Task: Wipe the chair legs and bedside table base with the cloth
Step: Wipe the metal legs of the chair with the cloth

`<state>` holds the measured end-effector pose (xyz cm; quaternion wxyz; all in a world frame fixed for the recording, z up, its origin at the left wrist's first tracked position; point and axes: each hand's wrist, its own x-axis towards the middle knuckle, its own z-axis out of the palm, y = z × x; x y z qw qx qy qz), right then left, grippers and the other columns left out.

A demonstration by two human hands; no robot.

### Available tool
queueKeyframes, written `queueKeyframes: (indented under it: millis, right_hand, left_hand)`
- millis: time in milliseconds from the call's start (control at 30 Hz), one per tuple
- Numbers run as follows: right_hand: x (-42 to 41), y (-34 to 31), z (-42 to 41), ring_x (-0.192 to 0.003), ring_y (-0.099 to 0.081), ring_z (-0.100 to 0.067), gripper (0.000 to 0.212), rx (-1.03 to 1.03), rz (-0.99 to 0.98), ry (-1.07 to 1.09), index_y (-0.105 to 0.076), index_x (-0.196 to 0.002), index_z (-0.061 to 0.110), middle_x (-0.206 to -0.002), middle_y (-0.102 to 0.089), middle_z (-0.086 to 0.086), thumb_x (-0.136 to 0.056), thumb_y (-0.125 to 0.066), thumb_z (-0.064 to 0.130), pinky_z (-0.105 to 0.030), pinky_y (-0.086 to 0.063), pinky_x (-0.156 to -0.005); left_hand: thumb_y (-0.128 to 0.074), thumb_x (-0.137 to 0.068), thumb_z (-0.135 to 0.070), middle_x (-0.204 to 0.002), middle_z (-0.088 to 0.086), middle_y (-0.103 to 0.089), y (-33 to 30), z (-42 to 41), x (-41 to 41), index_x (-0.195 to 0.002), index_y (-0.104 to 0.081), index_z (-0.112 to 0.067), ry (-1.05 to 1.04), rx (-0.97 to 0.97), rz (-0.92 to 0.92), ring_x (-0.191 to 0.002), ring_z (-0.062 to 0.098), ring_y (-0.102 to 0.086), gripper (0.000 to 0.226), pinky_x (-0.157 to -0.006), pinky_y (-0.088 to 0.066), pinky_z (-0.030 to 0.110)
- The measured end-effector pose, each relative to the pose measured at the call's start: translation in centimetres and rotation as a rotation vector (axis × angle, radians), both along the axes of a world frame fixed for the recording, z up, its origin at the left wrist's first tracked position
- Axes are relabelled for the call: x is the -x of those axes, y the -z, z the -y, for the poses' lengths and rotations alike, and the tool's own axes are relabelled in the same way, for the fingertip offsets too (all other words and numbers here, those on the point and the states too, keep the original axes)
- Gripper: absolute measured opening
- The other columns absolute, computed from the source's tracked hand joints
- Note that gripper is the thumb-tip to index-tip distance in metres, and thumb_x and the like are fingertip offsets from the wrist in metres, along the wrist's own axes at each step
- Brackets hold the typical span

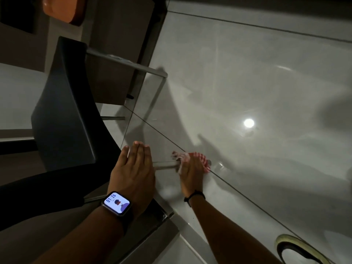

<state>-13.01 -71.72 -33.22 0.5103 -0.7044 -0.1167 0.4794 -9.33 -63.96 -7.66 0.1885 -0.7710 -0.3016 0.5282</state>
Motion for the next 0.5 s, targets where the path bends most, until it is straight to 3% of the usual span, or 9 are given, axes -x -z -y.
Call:
queueKeyframes:
  millis: [67,133,200,267,367,500]
  right_hand:
    - [0.2,2.2,-0.1,-0.112,-0.063,-0.031,0.077,0.059,-0.041,0.048,-0.064,-0.121,0.014,-0.118,-0.069,-0.009,-0.109,-0.014,0.071,-0.059,-0.053,-0.102]
    - [1.2,3.4,-0.7,-0.112,-0.065,-0.037,0.087,0.087,-0.11,0.121,-0.065,-0.118,0.01,-0.116,-0.07,-0.015,-0.104,-0.012,0.078,-0.063,-0.053,-0.101]
    - [1.5,1.4,-1.3,-0.112,-0.067,-0.038,0.078,0.069,-0.142,0.15,-0.065,-0.116,0.014,-0.115,-0.071,-0.014,-0.107,-0.017,0.075,-0.064,-0.056,-0.099]
    - [1.1,-2.7,-2.1,-0.119,-0.065,-0.037,0.059,0.006,-0.134,0.115,-0.064,-0.123,0.018,-0.121,-0.071,-0.014,-0.111,-0.024,0.06,-0.063,-0.055,-0.103]
    - [1.3,-7.9,-3.3,-0.125,-0.062,-0.031,0.036,-0.181,0.003,0.052,-0.053,-0.13,0.028,-0.127,-0.07,-0.012,-0.113,-0.029,0.049,-0.061,-0.053,-0.11]
    - [1.6,-9.0,-4.3,-0.121,-0.062,-0.024,0.04,-0.288,0.205,0.015,-0.054,-0.131,0.023,-0.122,-0.076,-0.011,-0.116,-0.026,0.047,-0.053,-0.051,-0.112]
  left_hand:
    - [-0.009,-0.095,-0.043,-0.165,0.029,-0.009,-0.4,-0.7,0.5,-0.155,-0.003,0.005,0.055,-0.002,0.013,-0.154,0.042,-0.006,0.078,-0.125,-0.004,0.055]
    - [-0.012,-0.098,-0.04,-0.164,0.031,-0.005,-0.8,-1.2,0.7,-0.154,0.002,0.007,0.054,0.013,-0.024,-0.154,0.044,-0.002,0.075,-0.125,-0.002,0.055]
    - [-0.014,-0.101,-0.037,-0.164,0.032,-0.002,-0.8,-1.3,0.7,-0.154,0.005,0.008,0.055,0.01,-0.042,-0.154,0.044,0.0,0.072,-0.125,-0.001,0.054]
    - [-0.013,-0.1,-0.035,-0.164,0.032,-0.002,-0.8,-1.2,0.3,-0.153,0.006,0.008,0.073,0.007,-0.045,-0.154,0.044,0.0,0.071,-0.126,-0.001,0.054]
    - [-0.015,-0.1,-0.035,-0.164,0.032,0.005,-1.1,-1.5,-0.2,-0.153,0.01,0.008,0.076,0.009,-0.099,-0.154,0.043,0.005,0.073,-0.126,0.001,0.053]
    - [-0.008,-0.096,-0.036,-0.164,0.032,0.002,-1.4,-2.1,-0.4,-0.154,0.006,0.007,0.078,0.025,-0.127,-0.154,0.043,0.001,0.074,-0.126,0.0,0.053]
